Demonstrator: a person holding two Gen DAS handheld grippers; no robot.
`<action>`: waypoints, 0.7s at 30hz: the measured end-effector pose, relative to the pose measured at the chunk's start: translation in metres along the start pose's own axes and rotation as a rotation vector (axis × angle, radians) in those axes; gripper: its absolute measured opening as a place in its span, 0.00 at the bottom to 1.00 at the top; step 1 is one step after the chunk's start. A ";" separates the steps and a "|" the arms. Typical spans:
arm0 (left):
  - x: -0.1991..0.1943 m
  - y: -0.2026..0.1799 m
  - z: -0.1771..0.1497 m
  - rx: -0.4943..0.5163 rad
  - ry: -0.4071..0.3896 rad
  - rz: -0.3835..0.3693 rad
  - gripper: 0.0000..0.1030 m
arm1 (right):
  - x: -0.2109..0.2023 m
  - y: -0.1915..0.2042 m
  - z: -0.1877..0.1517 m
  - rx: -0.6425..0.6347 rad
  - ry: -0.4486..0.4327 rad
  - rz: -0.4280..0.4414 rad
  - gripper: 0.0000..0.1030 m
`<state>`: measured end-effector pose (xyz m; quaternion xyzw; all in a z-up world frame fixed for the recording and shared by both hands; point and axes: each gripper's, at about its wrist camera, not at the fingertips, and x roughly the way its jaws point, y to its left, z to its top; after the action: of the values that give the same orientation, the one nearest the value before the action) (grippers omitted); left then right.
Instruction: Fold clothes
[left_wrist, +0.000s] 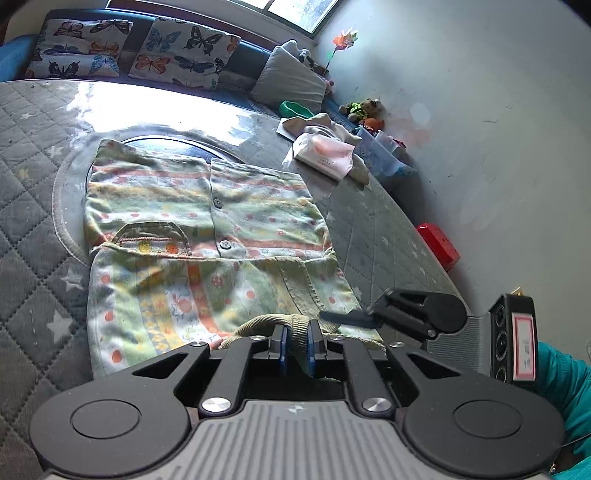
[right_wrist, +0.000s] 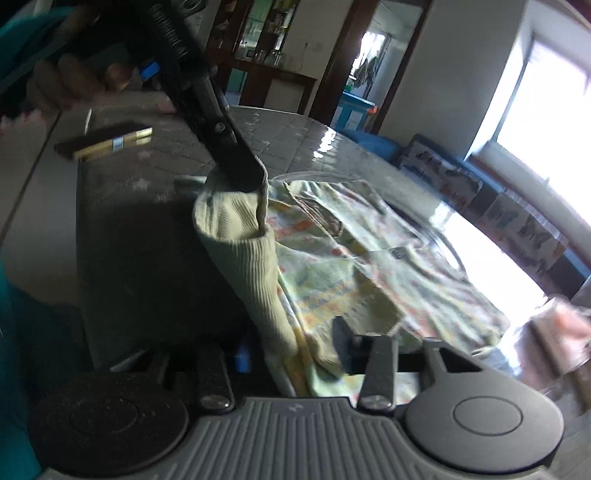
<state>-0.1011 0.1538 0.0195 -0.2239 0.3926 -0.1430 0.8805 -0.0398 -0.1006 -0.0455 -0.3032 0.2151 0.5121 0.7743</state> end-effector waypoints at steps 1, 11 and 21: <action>0.000 0.001 -0.001 0.008 0.001 -0.003 0.11 | 0.002 -0.004 0.002 0.030 0.006 0.020 0.24; -0.040 0.002 -0.035 0.181 -0.111 0.119 0.53 | 0.001 -0.046 0.022 0.278 0.036 0.148 0.13; -0.019 -0.009 -0.066 0.490 -0.136 0.380 0.68 | 0.001 -0.062 0.033 0.359 0.044 0.171 0.13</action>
<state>-0.1636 0.1351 -0.0031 0.0630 0.3214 -0.0508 0.9435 0.0182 -0.0952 -0.0070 -0.1520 0.3447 0.5228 0.7647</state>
